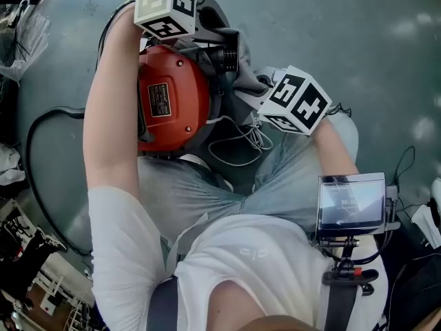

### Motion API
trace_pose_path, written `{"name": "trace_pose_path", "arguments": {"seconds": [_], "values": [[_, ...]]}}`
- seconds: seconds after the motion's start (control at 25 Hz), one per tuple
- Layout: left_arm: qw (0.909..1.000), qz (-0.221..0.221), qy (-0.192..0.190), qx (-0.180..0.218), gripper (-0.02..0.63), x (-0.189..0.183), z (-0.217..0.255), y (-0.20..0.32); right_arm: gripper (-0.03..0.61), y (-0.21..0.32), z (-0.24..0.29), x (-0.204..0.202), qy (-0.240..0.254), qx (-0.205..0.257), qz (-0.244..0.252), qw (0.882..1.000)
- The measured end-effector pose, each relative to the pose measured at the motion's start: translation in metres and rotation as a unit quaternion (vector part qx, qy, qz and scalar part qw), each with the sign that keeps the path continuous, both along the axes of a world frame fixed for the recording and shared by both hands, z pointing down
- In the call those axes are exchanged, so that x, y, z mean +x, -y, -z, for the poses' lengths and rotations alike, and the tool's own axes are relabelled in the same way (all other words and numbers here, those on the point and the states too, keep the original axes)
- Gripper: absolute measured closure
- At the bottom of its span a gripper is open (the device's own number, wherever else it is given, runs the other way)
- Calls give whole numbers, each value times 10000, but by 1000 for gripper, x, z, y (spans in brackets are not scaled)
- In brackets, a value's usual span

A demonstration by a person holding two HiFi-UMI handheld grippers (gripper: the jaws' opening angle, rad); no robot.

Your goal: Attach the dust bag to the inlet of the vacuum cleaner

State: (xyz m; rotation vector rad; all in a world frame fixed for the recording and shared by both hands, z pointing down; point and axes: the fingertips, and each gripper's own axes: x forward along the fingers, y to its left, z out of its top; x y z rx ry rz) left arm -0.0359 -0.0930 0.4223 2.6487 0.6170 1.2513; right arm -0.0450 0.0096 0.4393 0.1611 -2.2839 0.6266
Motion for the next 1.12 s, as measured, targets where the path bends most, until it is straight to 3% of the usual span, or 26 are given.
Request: {"name": "trace_pose_path", "arguments": {"seconds": [0.12,0.24,0.4,0.6,0.84,1.12], "values": [[9997,-146,-202,57,588,-1,15,-6,560,2,-30,1,-750,741,83,9944],[9994,-144,-302,56,586,-3,13,-6,560,7,-40,2,-1037,1205,182,9871],[9989,255,-279,-293,588,-3,0,1,560,-5,-2,-3,-291,493,70,9983],[9986,311,27,-431,587,1,-11,4,560,3,24,-5,337,-182,-306,9988],[9986,21,-410,-343,579,-5,21,-7,559,2,-36,-2,-658,518,43,9965],[9941,428,-357,-930,578,-4,9,1,558,-4,6,-5,-328,367,182,9986]]}}
